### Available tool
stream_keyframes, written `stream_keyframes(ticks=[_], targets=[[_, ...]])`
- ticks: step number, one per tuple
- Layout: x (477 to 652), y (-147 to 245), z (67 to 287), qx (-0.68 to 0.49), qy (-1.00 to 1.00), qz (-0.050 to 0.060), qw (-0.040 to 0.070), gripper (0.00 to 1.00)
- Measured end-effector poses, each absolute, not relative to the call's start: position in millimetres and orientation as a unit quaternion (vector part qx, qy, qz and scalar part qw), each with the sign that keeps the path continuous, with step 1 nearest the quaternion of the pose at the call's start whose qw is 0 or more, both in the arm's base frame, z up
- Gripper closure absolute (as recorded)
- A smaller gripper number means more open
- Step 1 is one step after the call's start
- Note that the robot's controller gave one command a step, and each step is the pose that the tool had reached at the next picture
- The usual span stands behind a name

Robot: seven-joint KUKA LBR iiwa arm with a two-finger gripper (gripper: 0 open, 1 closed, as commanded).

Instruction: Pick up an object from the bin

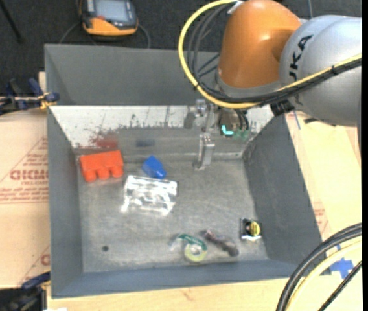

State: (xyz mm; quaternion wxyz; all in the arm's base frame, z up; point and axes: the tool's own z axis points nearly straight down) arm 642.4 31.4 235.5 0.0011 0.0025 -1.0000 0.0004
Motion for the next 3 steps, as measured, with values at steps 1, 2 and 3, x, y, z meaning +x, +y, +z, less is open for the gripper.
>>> stream_keyframes(ticks=[1,2,3], targets=[[651.3,36,86,0.106,-0.994,0.001,0.001,0.00],[562.7,23,73,0.175,-0.985,0.001,0.001,0.00],[482.8,-7,72,0.260,-0.966,0.001,-0.007,0.00]])
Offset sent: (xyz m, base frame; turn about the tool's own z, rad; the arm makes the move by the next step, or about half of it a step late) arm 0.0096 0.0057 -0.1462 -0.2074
